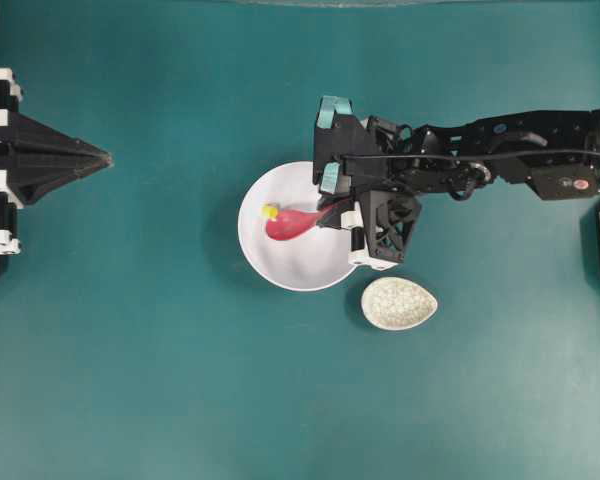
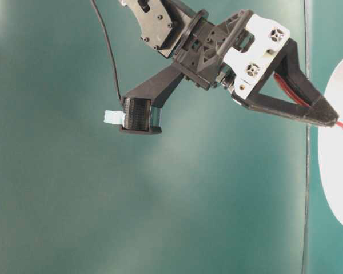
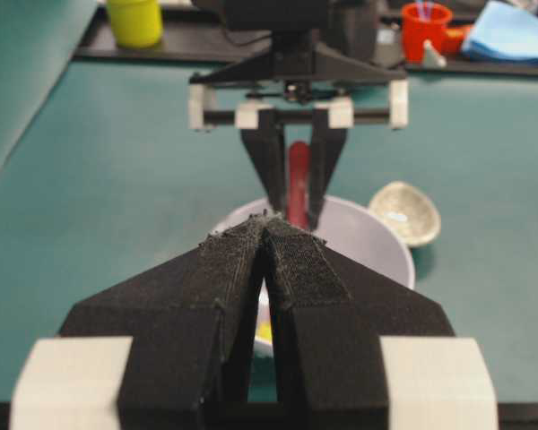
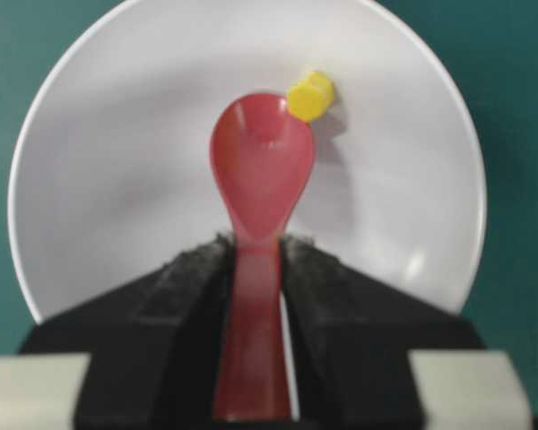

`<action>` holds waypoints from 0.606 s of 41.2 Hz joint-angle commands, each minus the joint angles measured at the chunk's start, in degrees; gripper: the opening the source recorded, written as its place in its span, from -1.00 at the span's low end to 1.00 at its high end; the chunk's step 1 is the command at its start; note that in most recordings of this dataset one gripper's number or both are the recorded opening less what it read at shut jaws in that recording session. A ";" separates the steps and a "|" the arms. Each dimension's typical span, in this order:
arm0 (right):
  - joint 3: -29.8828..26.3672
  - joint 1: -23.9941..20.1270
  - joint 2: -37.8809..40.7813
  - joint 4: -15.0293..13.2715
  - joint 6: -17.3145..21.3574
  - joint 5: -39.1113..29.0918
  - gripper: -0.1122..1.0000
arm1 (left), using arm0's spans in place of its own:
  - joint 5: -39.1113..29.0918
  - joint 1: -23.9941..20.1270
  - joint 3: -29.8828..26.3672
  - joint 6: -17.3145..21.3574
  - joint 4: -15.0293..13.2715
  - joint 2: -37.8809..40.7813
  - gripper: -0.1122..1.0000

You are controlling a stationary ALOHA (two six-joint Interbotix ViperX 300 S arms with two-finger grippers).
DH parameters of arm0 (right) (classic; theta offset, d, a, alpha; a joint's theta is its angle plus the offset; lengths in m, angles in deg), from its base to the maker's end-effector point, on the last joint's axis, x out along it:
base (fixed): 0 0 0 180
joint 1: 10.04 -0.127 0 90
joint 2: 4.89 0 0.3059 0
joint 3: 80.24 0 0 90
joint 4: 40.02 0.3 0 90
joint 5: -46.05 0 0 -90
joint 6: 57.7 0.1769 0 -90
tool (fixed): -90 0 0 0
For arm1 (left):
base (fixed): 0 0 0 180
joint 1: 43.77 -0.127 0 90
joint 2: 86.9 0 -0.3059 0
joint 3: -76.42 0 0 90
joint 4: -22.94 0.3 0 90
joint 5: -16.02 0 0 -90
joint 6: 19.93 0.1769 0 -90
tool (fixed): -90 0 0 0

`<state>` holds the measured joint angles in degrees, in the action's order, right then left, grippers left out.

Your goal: Scoop the yellow hexagonal prism block from the bowl with a spoon using the right arm.

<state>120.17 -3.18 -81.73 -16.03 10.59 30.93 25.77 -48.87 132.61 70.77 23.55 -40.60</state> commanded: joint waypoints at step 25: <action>-0.26 0.18 -1.67 0.00 0.09 3.34 -0.34 | 0.26 -0.18 -1.14 0.09 0.18 0.18 -0.74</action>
<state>120.17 -3.18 -81.73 -16.03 10.59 32.86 25.68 -48.87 132.61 70.86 23.55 -40.69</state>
